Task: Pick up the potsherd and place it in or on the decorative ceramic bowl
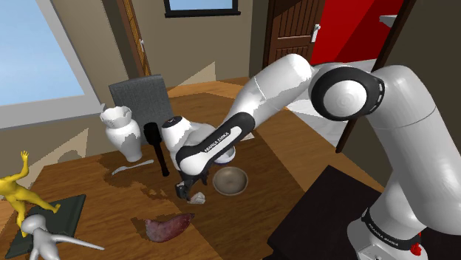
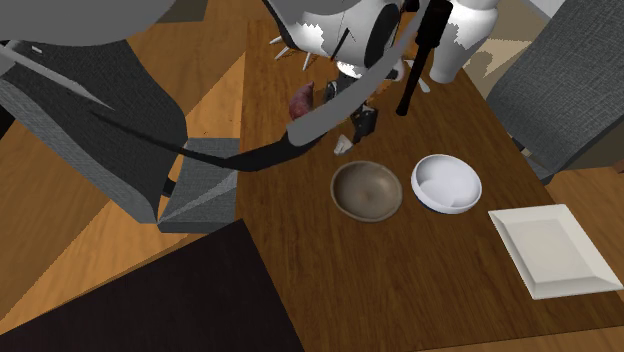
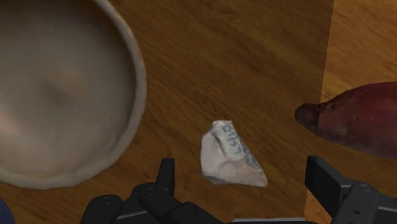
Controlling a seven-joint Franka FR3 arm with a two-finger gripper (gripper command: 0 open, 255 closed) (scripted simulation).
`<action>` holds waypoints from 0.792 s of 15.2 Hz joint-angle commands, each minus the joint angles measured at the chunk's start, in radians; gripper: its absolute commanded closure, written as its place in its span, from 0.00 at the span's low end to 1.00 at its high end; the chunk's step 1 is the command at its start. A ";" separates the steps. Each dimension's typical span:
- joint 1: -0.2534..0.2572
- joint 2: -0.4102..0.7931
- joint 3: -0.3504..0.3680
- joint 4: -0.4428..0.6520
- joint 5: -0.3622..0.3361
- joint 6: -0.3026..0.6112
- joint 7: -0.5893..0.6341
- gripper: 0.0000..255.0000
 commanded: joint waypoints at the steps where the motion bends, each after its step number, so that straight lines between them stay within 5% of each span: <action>1: 0.005 0.022 -0.004 0.007 -0.005 0.014 0.004 0.00; 12: 0.011 0.057 -0.013 -0.001 -0.015 0.057 0.010 0.00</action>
